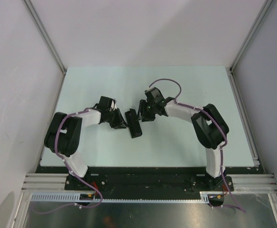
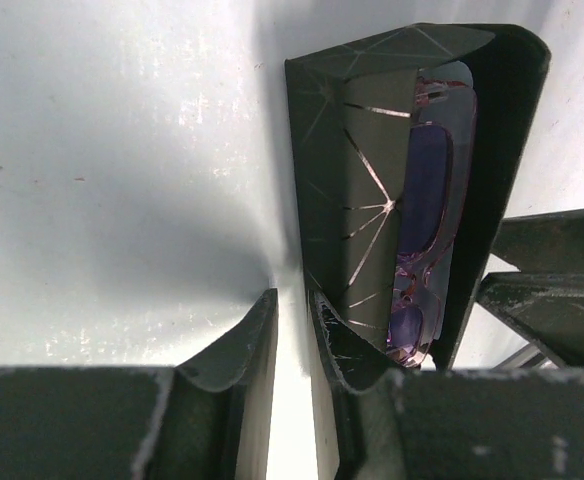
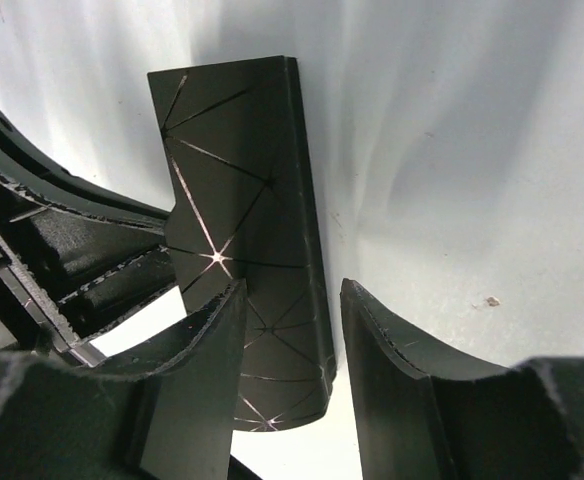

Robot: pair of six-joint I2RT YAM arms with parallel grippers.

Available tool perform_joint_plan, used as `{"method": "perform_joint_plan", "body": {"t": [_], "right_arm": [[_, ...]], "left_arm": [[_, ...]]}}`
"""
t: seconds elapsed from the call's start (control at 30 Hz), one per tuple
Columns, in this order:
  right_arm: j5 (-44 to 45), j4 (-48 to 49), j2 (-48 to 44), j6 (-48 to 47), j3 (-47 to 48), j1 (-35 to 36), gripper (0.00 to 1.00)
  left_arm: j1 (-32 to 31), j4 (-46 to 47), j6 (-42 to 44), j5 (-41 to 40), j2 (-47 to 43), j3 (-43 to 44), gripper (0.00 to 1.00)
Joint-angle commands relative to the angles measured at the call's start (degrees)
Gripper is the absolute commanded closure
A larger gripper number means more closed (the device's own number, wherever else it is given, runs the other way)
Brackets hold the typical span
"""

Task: Organize the sunglasses
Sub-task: Close the case with sunglasses at the center of the board.

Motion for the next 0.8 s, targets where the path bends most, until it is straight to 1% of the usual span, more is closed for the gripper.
{"method": "perform_joint_plan", "body": {"t": [0.0,0.47,0.53,0.67,0.77], "right_arm": [[-1.3,2.2,0.9,-0.2,0.1,0.9,0.52],[-1.0,-0.4,4.1,-2.8,1.4,2.4,0.52],[0.0,-1.1,4.6,-3.8,1.7,3.0,0.52],[3.4,-5.8,6.3,-6.5,4.9,4.4,0.53],[8.9,-10.0,7.1,-9.4,7.4,6.1,0.53]], "left_arm": [[-0.5,1.6,1.0,1.8,0.2,1.9,0.76],[-0.6,2.1,0.9,2.6,0.5,2.1,0.76],[-0.6,2.3,0.9,2.6,0.4,2.1,0.76],[-0.6,2.2,1.0,2.5,0.3,2.1,0.76],[-0.6,2.2,1.3,1.7,-0.3,2.1,0.76]]}}
